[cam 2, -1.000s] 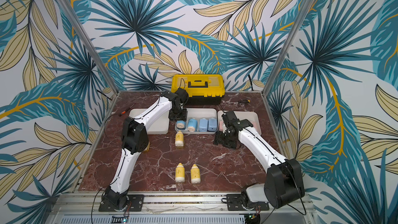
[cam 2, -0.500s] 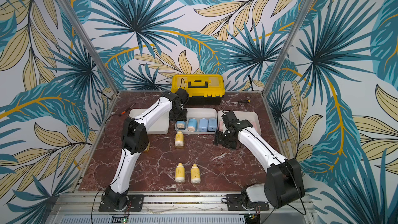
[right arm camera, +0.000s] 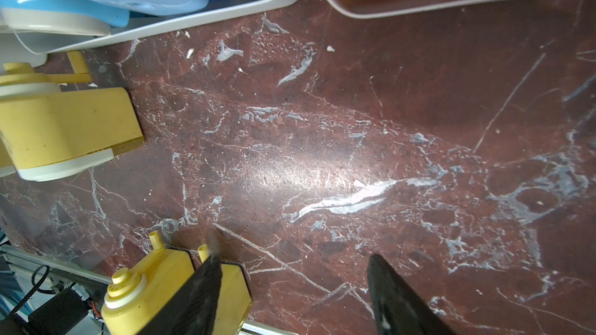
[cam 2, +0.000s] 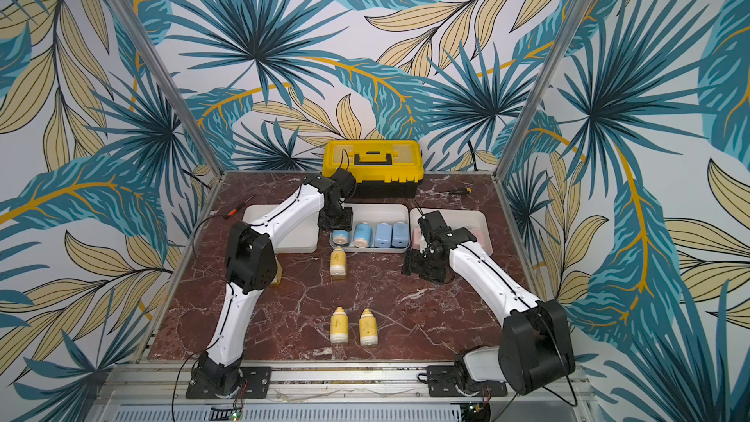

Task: Place the pencil sharpeners by color into the storage box
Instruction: Adjust the pencil sharpener in the storage box.

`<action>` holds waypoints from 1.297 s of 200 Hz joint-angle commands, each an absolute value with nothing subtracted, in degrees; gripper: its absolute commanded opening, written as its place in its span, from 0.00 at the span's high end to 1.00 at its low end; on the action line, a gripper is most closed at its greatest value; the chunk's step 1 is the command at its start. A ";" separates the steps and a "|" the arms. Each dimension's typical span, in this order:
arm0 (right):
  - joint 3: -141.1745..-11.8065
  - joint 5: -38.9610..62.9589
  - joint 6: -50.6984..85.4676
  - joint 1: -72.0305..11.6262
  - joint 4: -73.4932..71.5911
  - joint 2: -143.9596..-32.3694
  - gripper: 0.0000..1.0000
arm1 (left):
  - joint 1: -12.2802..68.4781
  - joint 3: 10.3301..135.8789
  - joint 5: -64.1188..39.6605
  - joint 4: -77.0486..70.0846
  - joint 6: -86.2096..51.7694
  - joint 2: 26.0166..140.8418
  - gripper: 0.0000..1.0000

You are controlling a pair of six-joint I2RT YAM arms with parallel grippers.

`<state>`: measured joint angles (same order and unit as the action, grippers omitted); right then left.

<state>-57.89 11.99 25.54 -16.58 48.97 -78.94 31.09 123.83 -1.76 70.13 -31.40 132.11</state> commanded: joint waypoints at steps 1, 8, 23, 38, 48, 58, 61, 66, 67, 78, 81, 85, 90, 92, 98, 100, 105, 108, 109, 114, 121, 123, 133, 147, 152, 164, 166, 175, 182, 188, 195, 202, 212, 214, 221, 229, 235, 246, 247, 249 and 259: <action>-56.43 12.57 26.36 -16.44 48.30 -77.94 0.27 | 31.64 123.22 -2.68 71.28 -31.65 129.72 0.52; -56.30 12.57 26.39 -16.44 48.25 -77.87 0.27 | 31.58 123.31 -2.72 71.36 -31.54 129.65 0.52; -56.21 12.57 26.40 -16.44 48.14 -77.80 0.27 | 31.53 123.38 -2.96 71.36 -31.39 129.78 0.52; -56.09 12.68 26.54 -16.44 47.99 -77.70 0.27 | 31.47 123.31 -3.03 71.37 -31.38 130.27 0.52; -56.00 12.74 26.55 -16.44 48.05 -77.65 0.27 | 31.45 123.31 -3.44 71.37 -31.29 130.71 0.51; -55.91 12.60 26.54 -16.44 48.14 -77.44 0.27 | 31.46 123.26 -3.83 71.35 -31.22 131.06 0.51; -55.90 12.50 26.52 -16.44 48.15 -77.45 0.27 | 31.40 123.23 -3.94 71.36 -31.28 131.16 0.51; -55.85 12.51 26.54 -16.44 48.23 -77.38 0.27 | 31.46 123.22 -4.09 71.37 -31.22 131.26 0.50; -55.88 12.54 26.54 -16.44 48.23 -77.35 0.27 | 31.42 123.22 -4.07 71.37 -31.21 131.26 0.49; -55.73 12.57 26.53 -16.44 48.11 -77.42 0.27 | 31.46 123.26 -4.04 71.32 -31.14 131.39 0.46; -55.73 12.57 26.55 -16.44 48.05 -77.36 0.27 | 31.46 123.30 -4.12 71.35 -31.12 131.42 0.45; -55.72 12.57 26.64 -16.44 47.99 -77.42 0.27 | 31.46 123.35 -4.10 71.37 -31.11 131.47 0.43; -55.68 12.57 26.63 -16.43 47.94 -77.51 0.27 | 31.46 123.40 -4.11 71.37 -31.04 131.48 0.40; -55.65 12.57 26.63 -16.43 47.92 -77.57 0.27 | 31.42 123.40 -4.08 71.37 -31.03 131.53 0.38; -55.64 12.72 26.66 -16.39 47.81 -77.67 0.27 | 31.44 123.48 -4.05 71.37 -30.98 131.57 0.35; -55.64 12.74 26.71 -16.42 47.79 -77.69 0.27 | 31.46 123.48 -4.04 71.37 -30.95 131.53 0.34; -55.63 12.83 26.72 -16.45 47.65 -77.77 0.27 | 31.41 123.49 -3.91 71.37 -31.00 131.42 0.32; -55.63 12.93 26.72 -16.44 47.62 -77.80 0.27 | 31.41 123.49 -3.83 71.35 -31.02 131.39 0.32; -55.63 12.93 26.72 -16.44 47.62 -77.92 0.27 | 31.44 123.49 -3.76 71.36 -31.07 131.39 0.31; -55.64 12.92 26.72 -16.48 47.47 -78.01 0.27 | 31.42 123.55 -3.59 71.33 -30.99 131.33 0.30; -55.68 13.03 26.76 -16.44 47.53 -78.11 0.27 | 31.38 123.70 -3.54 71.31 -31.03 131.31 0.28; -55.65 13.01 26.73 -16.44 47.47 -78.12 0.27 | 31.38 123.74 -3.41 71.31 -31.03 131.31 0.28; -55.71 13.01 26.71 -16.44 47.53 -78.07 0.27 | 31.21 123.92 -3.19 71.33 -31.03 131.14 0.26; -55.83 12.79 26.72 -16.48 47.81 -77.88 0.27 | 31.03 124.34 -2.62 71.32 -31.11 130.70 0.25; -55.73 12.76 26.67 -16.44 47.85 -77.73 0.27 | 30.94 124.48 -2.49 71.33 -31.11 130.46 0.24; -55.64 12.74 26.71 -16.45 47.87 -77.37 0.27 | 30.86 125.04 -1.88 71.29 -31.20 129.85 0.24; -55.64 12.74 26.70 -16.44 47.89 -77.31 0.27 | 30.85 125.13 -1.74 71.30 -31.25 129.65 0.24; -55.70 12.74 26.71 -16.44 47.86 -77.08 0.27 | 30.85 125.48 -1.36 71.29 -31.32 129.10 0.23; -55.64 12.59 26.71 -16.44 47.88 -76.91 0.27 | 30.89 125.75 -1.11 71.33 -31.44 128.49 0.23; -55.63 12.49 26.65 -16.45 47.85 -76.68 0.27 | 30.85 125.92 -0.71 71.28 -31.62 127.96 0.23; -55.77 12.55 26.69 -16.44 47.97 -76.58 0.27 | 30.82 126.18 -0.17 71.33 -31.64 127.35 0.23; -55.89 12.49 26.71 -16.44 47.92 -76.33 0.27 | 30.88 126.34 0.39 71.30 -31.73 126.62 0.22; -56.03 12.18 26.72 -16.44 47.90 -76.04 0.27 | 30.85 126.47 1.50 71.33 -31.66 125.60 0.22; -56.11 12.19 26.72 -16.44 47.95 -75.96 0.27 | 30.85 126.47 1.71 71.29 -31.65 125.25 0.22; -56.25 11.97 26.63 -16.45 47.97 -75.64 0.27 | 30.84 126.41 2.61 71.32 -31.57 124.34 0.21; -56.45 11.79 26.48 -16.45 48.01 -75.38 0.27 | 30.85 126.26 2.99 71.28 -31.47 123.31 0.21; -56.67 11.65 26.38 -16.48 48.14 -75.19 0.26 | 30.85 125.98 4.99 71.33 -31.46 122.47 0.20; -57.10 11.45 26.13 -16.49 48.16 -74.78 0.26 | 30.85 125.30 6.35 71.28 -31.42 120.78 0.19; -57.16 11.44 26.07 -16.46 48.16 -74.74 0.26 | 30.85 125.23 6.43 71.32 -31.40 120.64 0.19; -57.27 11.34 26.03 -16.44 48.10 -74.65 0.26 | 30.81 125.06 6.66 71.29 -31.38 120.31 0.19; -57.74 11.09 25.65 -16.48 48.14 -74.24 0.26 | 30.83 124.20 7.80 71.21 -31.31 118.72 0.18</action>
